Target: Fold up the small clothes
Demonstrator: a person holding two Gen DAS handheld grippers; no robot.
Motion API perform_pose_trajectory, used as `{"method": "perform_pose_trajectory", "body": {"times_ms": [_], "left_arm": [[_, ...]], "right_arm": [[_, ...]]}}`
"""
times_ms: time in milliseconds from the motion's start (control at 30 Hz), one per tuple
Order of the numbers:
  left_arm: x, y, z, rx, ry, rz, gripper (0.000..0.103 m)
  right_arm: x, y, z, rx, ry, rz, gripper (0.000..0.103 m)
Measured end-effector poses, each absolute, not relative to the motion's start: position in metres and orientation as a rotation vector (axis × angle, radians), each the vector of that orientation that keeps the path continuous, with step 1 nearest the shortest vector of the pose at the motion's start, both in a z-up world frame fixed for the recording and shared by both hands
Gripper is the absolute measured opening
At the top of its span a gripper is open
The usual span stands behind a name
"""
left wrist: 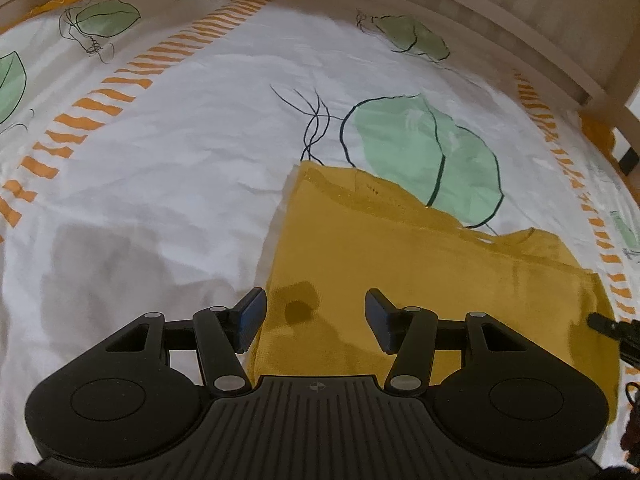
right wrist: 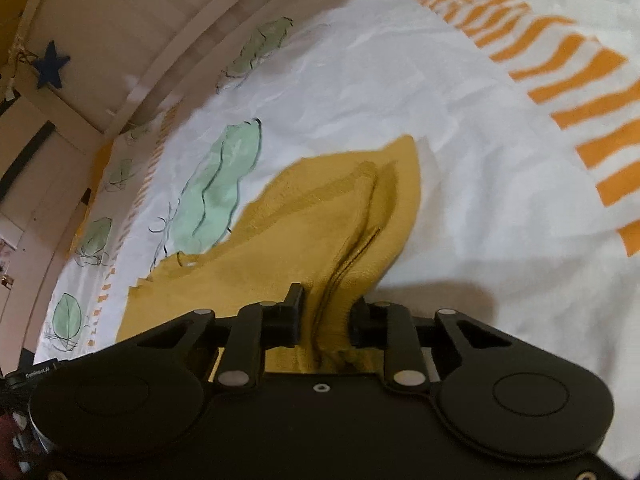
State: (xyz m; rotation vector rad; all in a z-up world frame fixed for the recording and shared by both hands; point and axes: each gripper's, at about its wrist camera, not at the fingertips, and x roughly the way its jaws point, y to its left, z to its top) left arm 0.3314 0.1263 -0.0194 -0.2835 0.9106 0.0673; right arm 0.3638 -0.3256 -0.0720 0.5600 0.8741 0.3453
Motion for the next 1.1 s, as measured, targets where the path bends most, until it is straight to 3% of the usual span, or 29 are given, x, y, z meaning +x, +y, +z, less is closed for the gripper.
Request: {"method": "perform_pose_trajectory", "body": {"times_ms": [200,500,1100], "left_arm": [[0.327,0.138,-0.01,-0.319,0.884,0.067,0.053],[0.319,0.16,0.002,-0.345,0.861,0.064,0.053],[0.304,0.208,0.007,-0.431,0.848,0.086,0.053]], "right_arm": [[0.359,-0.304,-0.049,0.531,0.819,0.346,0.026],[0.351,-0.241,-0.022,0.483,0.757,0.384,0.024],[0.369,-0.076,-0.037,0.46,0.843,0.504,0.023]]}}
